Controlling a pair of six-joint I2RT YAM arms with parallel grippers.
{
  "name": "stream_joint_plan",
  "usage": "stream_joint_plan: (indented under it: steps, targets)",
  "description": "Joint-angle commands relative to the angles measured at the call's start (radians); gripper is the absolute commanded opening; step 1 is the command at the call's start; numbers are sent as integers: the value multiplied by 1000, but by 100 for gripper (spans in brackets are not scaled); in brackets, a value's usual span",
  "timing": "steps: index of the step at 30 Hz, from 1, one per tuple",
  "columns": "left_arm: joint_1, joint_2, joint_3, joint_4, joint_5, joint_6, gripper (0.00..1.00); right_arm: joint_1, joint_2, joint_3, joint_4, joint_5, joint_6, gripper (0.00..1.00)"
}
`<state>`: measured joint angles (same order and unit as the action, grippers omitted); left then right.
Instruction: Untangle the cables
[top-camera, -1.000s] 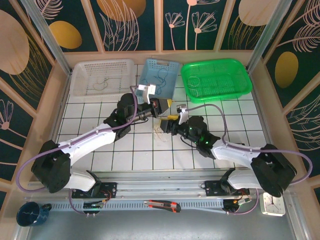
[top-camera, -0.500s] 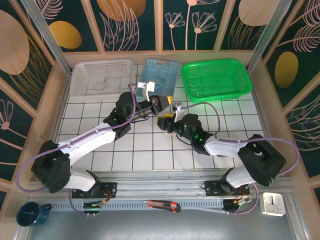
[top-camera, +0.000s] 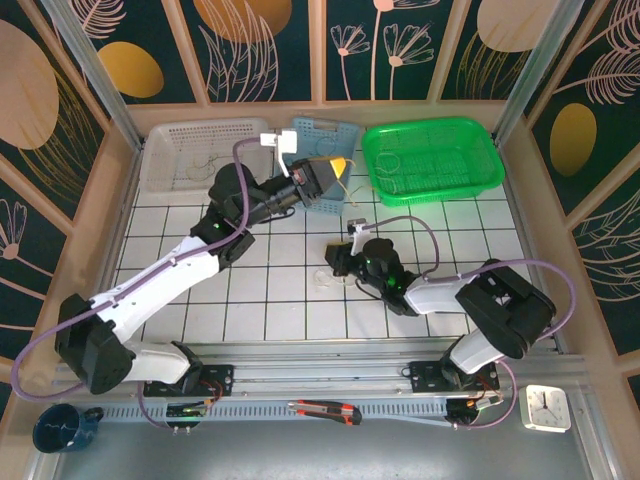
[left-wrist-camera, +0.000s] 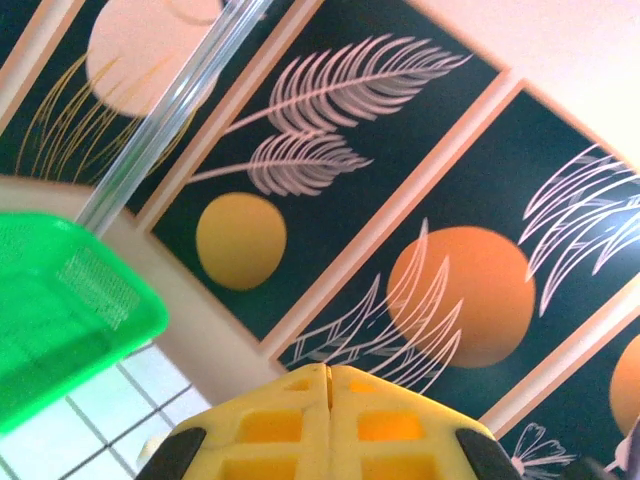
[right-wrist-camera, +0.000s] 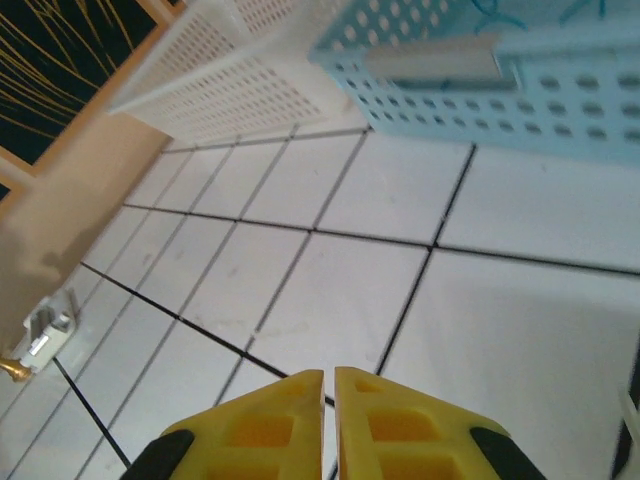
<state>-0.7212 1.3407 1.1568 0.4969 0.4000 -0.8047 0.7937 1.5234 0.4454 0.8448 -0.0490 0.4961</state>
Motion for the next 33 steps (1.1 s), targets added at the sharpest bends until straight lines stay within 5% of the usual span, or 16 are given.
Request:
stream_joint_plan:
  steps: [1,9,15,23,33]
  targets:
    - [-6,-31,89,-78,-45,85,0,2,11,-34,78,23,44,13]
    - [32,-26,221,-261,-189,270,0,2,-103,-45,-39,12,50,32]
    - [168,-6,230,-285,-226,299,0,-15,-226,20,-240,10,17,49]
    - [373,96,218,-269,-251,319,0,-161,-349,90,-466,-76,13,56]
    - [598,363,277,-191,-257,266,0,-335,-376,127,-539,-182,15,58]
